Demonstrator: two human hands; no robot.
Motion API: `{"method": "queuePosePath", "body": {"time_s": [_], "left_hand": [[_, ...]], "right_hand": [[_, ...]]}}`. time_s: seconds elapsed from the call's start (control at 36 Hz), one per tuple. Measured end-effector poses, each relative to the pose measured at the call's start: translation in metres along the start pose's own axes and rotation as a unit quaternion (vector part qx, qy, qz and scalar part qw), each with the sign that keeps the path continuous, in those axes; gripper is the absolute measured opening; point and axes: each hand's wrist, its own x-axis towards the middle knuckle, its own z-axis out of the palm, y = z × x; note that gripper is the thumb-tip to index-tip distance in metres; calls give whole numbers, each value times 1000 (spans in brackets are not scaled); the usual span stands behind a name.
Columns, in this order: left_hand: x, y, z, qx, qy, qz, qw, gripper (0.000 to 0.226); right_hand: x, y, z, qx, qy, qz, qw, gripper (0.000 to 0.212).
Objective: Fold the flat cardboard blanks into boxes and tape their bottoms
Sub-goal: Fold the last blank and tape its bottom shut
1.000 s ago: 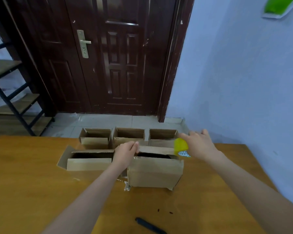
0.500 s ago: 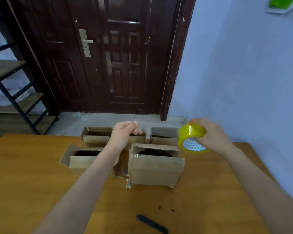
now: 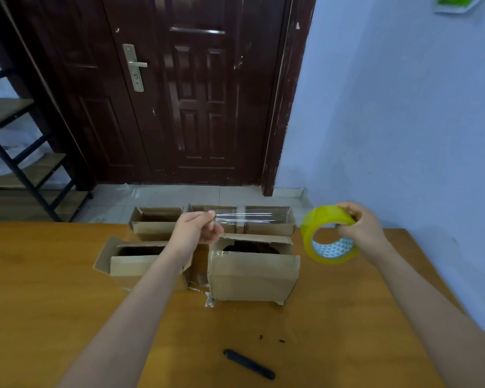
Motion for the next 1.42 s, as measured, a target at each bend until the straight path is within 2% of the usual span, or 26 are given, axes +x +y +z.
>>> {"method": "queuePosePath", "body": {"time_s": [0.03, 0.06, 0.08, 0.14, 0.17, 0.19, 0.28, 0.36, 0.42, 0.5, 0.61, 0.75, 0.83, 1.03, 1.28, 1.42], "left_hand": [[0, 0, 0, -1, -1, -1, 1000, 33], [0, 0, 1, -5, 2, -1, 1000, 31], [-1, 0, 0, -11, 6, 0, 1000, 30], [-4, -3, 0, -4, 7, 2, 1000, 30], [-6, -6, 1, 14, 1, 5, 1000, 29], [-8, -10, 3, 27, -9, 6, 1000, 29], [-9, -23, 8, 0, -25, -8, 1000, 35], [-8, -34, 12, -53, -37, -43, 997, 34], [-9, -42, 15, -70, -43, -56, 995, 34], [-7, -54, 22, -71, -18, -53, 996, 39], [-5, -62, 29, -79, -8, -61, 995, 26], [-4, -60, 31, -40, -13, -18, 999, 29], [-1, -56, 33, -29, -13, -14, 999, 30], [11, -62, 33, -42, 17, -67, 997, 28], [26, -63, 27, -37, 30, -111, 993, 29], [31, -68, 22, -139, 12, -164, 977, 22]], "right_hand": [[-1, 4, 0, -51, -18, -2, 999, 37], [-2, 9, -1, -150, -45, -8, 988, 37], [-2, 14, -1, -274, -64, -34, 959, 41], [-1, 26, -5, -471, -59, -148, 868, 52], [-1, 34, -8, -510, -55, -192, 836, 56], [-1, 40, -12, -523, -52, -205, 826, 58], [-4, 44, -16, -486, -19, -173, 857, 52], [-11, 44, -13, -480, -6, -187, 857, 45], [-13, 46, -10, -460, -7, -171, 871, 43], [-12, 47, -7, -429, -1, -125, 894, 42], [-11, 49, -4, -424, -19, -87, 901, 46], [-12, 53, -4, -414, -29, -52, 908, 47], [-11, 52, -4, -414, -33, -38, 909, 48], [-4, 49, -1, -413, -45, -37, 909, 43], [8, 51, 6, -441, -112, -14, 890, 52], [12, 58, 9, -445, -147, -7, 883, 55]]}}
